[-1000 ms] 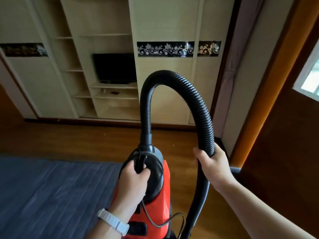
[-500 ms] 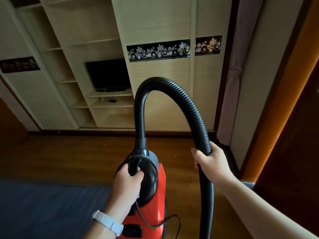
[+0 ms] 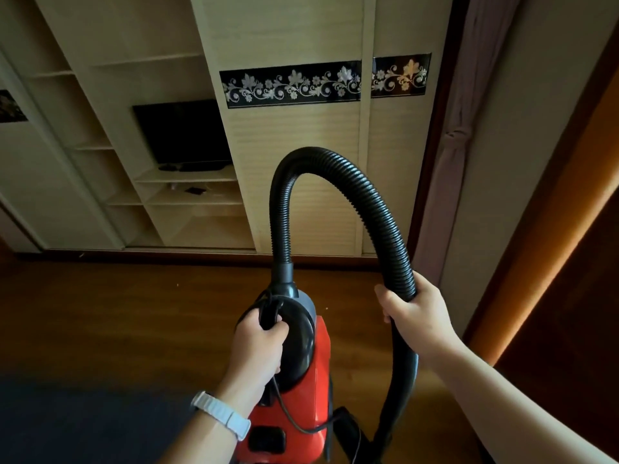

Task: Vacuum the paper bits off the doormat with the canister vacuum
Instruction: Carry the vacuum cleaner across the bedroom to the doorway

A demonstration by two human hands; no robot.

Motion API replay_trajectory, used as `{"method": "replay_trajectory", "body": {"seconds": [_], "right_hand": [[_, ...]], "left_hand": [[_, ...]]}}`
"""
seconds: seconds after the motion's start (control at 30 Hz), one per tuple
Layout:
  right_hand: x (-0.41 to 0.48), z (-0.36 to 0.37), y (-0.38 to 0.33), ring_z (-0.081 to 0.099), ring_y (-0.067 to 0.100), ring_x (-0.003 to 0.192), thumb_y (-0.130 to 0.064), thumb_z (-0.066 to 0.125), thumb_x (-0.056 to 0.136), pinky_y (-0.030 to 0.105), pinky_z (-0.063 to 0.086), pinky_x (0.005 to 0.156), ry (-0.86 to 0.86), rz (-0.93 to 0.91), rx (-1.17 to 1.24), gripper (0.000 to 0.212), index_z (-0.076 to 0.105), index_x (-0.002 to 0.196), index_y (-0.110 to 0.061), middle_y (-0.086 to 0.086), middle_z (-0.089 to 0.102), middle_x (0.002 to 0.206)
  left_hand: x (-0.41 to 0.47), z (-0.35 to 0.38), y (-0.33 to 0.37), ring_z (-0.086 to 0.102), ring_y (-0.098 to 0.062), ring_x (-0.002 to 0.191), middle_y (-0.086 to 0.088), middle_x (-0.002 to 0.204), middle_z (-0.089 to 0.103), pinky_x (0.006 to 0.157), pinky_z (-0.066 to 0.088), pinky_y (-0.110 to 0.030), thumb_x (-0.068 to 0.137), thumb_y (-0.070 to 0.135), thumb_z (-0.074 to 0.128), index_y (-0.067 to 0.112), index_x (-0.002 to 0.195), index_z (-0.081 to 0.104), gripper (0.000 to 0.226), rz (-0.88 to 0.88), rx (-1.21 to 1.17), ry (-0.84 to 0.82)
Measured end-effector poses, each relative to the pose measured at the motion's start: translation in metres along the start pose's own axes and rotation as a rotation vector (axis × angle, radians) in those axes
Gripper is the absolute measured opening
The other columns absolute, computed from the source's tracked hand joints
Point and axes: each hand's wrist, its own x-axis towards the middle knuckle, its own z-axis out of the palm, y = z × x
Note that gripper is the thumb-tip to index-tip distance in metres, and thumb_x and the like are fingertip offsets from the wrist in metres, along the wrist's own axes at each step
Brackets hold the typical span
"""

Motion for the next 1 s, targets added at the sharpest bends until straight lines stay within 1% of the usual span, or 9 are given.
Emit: {"method": "replay_trajectory", "body": {"seconds": [0.17,0.27,0.37,0.47,0.57,0.63,0.8,0.93,1.0], "right_hand": [[0.080,0.018,0.015,0.052,0.007,0.047,-0.013,0.070,0.088,0.016,0.044,0.045,0.033,0.030,-0.052,0.017,0.056,0.078,-0.013,0.003,0.058,0.058],[0.133,0.038,0.018,0.052,0.008,0.046,-0.012,0.070,0.088,0.017,0.044,0.046,0.051,0.036,-0.099,0.018,0.056,0.077,-0.010,0.004,0.058,0.057],[0.184,0.056,0.016,0.054,0.010,0.047,-0.014,0.071,0.087,0.022,0.045,0.049,0.067,0.040,-0.138,0.018,0.056,0.077,-0.010,0.005,0.058,0.057],[0.230,0.075,0.013,0.054,0.010,0.048,-0.015,0.069,0.086,0.025,0.044,0.052,0.069,0.033,-0.144,0.016,0.055,0.078,-0.009,0.006,0.059,0.058],[0.270,0.094,0.012,0.053,0.010,0.049,-0.014,0.067,0.086,0.023,0.044,0.051,0.031,0.021,-0.129,0.017,0.055,0.080,-0.003,0.007,0.058,0.060],[0.297,0.107,0.012,0.054,0.010,0.050,-0.015,0.067,0.085,0.026,0.046,0.053,-0.004,0.020,-0.137,0.017,0.055,0.082,-0.002,0.008,0.059,0.061],[0.366,0.144,0.025,0.055,0.010,0.050,-0.019,0.070,0.084,0.022,0.046,0.051,-0.077,-0.015,-0.105,0.016,0.057,0.079,-0.010,0.004,0.060,0.058],[0.431,0.175,0.044,0.055,0.009,0.049,-0.016,0.069,0.087,0.018,0.045,0.048,-0.143,-0.016,-0.060,0.016,0.057,0.081,-0.008,0.006,0.059,0.060],[0.469,0.192,0.050,0.055,0.008,0.049,-0.017,0.069,0.087,0.021,0.046,0.050,-0.188,-0.007,-0.033,0.016,0.056,0.081,-0.009,0.006,0.059,0.061]], "left_hand": [[0.083,0.022,0.005,0.041,-0.018,0.034,-0.005,0.048,0.045,0.037,0.035,-0.024,0.095,0.009,0.055,0.007,0.093,0.060,0.006,0.001,-0.037,-0.049],[0.140,0.029,0.013,0.041,-0.019,0.035,-0.006,0.049,0.046,0.037,0.035,-0.025,0.095,0.008,0.055,0.007,0.092,0.060,0.006,-0.002,-0.063,-0.074],[0.192,0.028,0.024,0.039,-0.019,0.035,-0.006,0.049,0.043,0.036,0.033,-0.024,0.093,0.006,0.055,0.003,0.091,0.058,0.005,0.006,-0.085,-0.081],[0.242,0.027,0.032,0.041,-0.019,0.035,-0.005,0.048,0.044,0.037,0.034,-0.024,0.093,0.006,0.055,0.004,0.091,0.058,0.004,0.021,-0.067,-0.094],[0.281,0.022,0.039,0.043,-0.018,0.035,-0.002,0.047,0.046,0.038,0.035,-0.025,0.092,0.005,0.055,0.006,0.090,0.059,0.005,0.025,-0.054,-0.083],[0.306,0.018,0.041,0.044,-0.017,0.035,-0.003,0.048,0.047,0.038,0.036,-0.026,0.092,0.005,0.056,0.006,0.091,0.059,0.004,0.014,-0.055,-0.062],[0.366,0.012,0.041,0.044,-0.018,0.035,-0.005,0.049,0.047,0.038,0.036,-0.026,0.092,0.006,0.056,0.006,0.090,0.059,0.004,-0.019,-0.010,0.013],[0.417,0.015,0.038,0.045,-0.017,0.036,-0.004,0.049,0.047,0.038,0.037,-0.025,0.093,0.009,0.056,0.007,0.091,0.060,0.005,-0.050,0.026,0.078],[0.449,0.019,0.038,0.045,-0.017,0.036,-0.002,0.049,0.047,0.038,0.037,-0.025,0.095,0.014,0.058,0.008,0.091,0.060,0.007,-0.070,0.024,0.116]]}}
